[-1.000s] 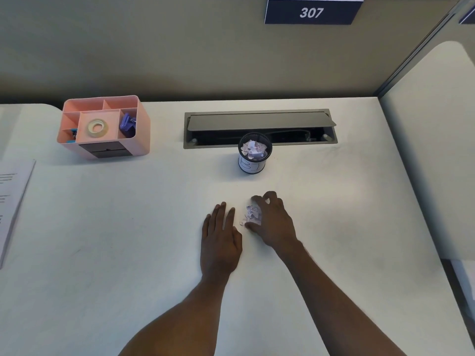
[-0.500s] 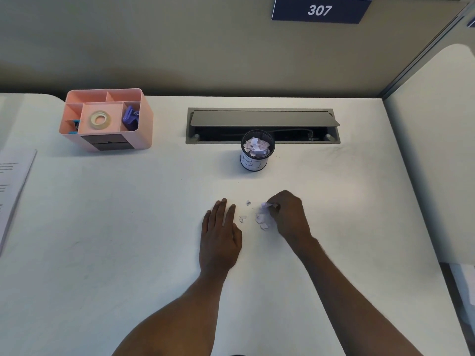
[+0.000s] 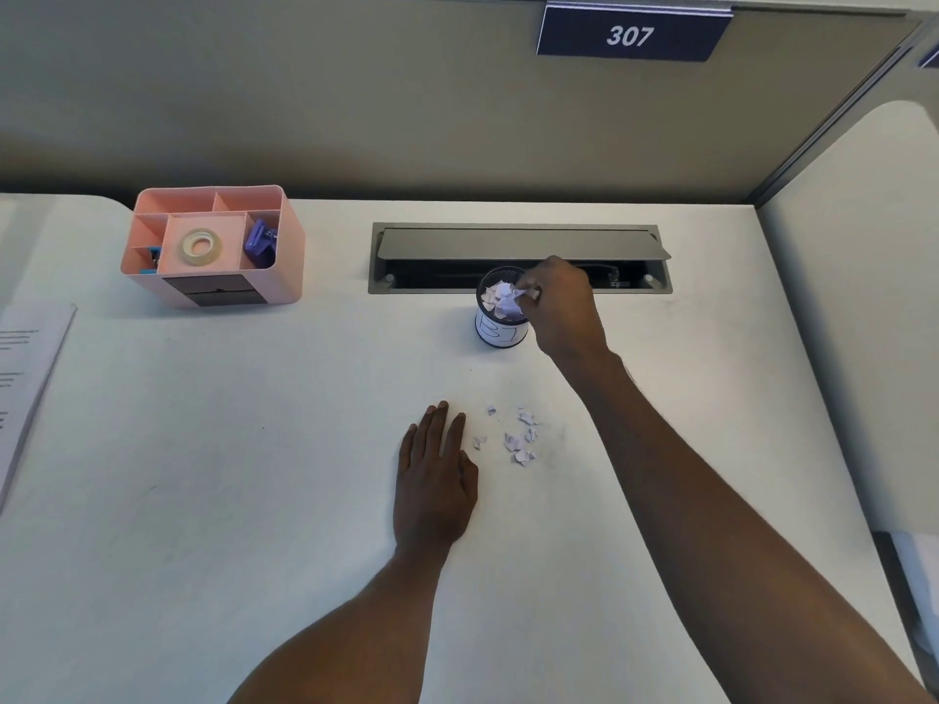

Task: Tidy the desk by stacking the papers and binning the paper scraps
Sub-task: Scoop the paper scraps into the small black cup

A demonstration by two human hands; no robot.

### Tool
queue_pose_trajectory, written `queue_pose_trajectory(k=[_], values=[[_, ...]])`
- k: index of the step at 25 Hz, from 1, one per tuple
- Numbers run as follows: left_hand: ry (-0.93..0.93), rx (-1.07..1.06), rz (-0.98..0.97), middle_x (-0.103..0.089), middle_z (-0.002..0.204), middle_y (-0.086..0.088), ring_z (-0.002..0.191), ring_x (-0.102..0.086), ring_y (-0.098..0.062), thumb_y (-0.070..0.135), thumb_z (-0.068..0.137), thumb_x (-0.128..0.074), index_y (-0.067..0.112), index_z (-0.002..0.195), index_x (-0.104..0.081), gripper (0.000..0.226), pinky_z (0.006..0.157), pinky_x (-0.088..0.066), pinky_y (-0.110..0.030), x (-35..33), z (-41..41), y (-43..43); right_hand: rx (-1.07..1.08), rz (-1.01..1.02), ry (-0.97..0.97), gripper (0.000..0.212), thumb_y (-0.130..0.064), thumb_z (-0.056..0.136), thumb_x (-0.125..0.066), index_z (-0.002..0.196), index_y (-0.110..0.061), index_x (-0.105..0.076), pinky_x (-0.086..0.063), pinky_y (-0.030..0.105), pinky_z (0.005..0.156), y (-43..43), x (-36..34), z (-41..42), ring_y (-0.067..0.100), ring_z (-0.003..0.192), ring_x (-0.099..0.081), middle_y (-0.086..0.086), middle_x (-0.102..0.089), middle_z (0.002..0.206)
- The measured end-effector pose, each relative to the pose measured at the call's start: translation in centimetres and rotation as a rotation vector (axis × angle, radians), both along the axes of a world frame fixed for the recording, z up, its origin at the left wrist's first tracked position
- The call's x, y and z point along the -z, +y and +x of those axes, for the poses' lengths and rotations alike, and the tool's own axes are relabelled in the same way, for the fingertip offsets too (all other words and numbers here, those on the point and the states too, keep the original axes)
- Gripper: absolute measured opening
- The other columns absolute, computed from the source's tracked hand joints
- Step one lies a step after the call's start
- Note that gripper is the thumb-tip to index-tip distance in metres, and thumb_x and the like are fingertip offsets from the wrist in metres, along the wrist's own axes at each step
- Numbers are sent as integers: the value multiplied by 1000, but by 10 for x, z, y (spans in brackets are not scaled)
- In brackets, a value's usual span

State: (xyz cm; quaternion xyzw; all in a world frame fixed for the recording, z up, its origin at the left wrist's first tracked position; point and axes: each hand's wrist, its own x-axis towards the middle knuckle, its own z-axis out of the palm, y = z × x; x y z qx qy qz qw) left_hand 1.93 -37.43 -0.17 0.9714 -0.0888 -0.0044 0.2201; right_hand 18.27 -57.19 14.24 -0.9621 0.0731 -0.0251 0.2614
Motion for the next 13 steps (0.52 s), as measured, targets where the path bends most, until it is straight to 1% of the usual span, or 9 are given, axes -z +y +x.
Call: queue_pose_trajectory(k=[2,4,6,9,11,13], values=[[6,0,7,-34,170,-3,159,-27,-21,24,103,-46,21,156,-46,53,132,-21,-42,0,0,1,-60,-182,96,18,-4,92,-64,106,-5,-75,-47,30,74,7,5,9,31,98,-64,15,-68,109],[6,4,12,-33,171,-3,160,-26,-21,24,103,-47,21,156,-45,54,132,-21,-43,1,-1,1,-95,-248,138,30,-7,91,-67,121,-12,-69,-48,32,78,15,9,9,29,109,-59,9,-66,119],[10,2,12,-33,171,-3,160,-26,-21,24,103,-48,21,156,-45,54,132,-21,-43,1,0,1,-123,-295,95,41,-8,88,-72,127,-15,-63,-52,34,82,22,10,4,26,114,-55,5,-66,123],[15,1,22,-33,171,-3,160,-25,-20,24,103,-49,21,157,-45,54,132,-19,-41,1,1,0,-148,-360,22,55,-6,81,-79,132,-13,-60,-53,34,87,28,8,-8,26,120,-53,7,-63,130],[13,0,23,-34,170,-3,160,-26,-21,23,102,-50,21,156,-45,54,132,-19,-41,1,0,0,-175,-396,46,54,-1,80,-78,131,-9,-62,-54,35,87,30,6,-11,27,124,-51,9,-59,134],[8,0,20,-34,171,-3,160,-26,-21,23,102,-50,21,156,-46,54,132,-21,-42,1,0,0,-198,-442,103,43,4,85,-70,127,-4,-64,-54,37,86,31,5,-8,28,124,-50,12,-58,132]])
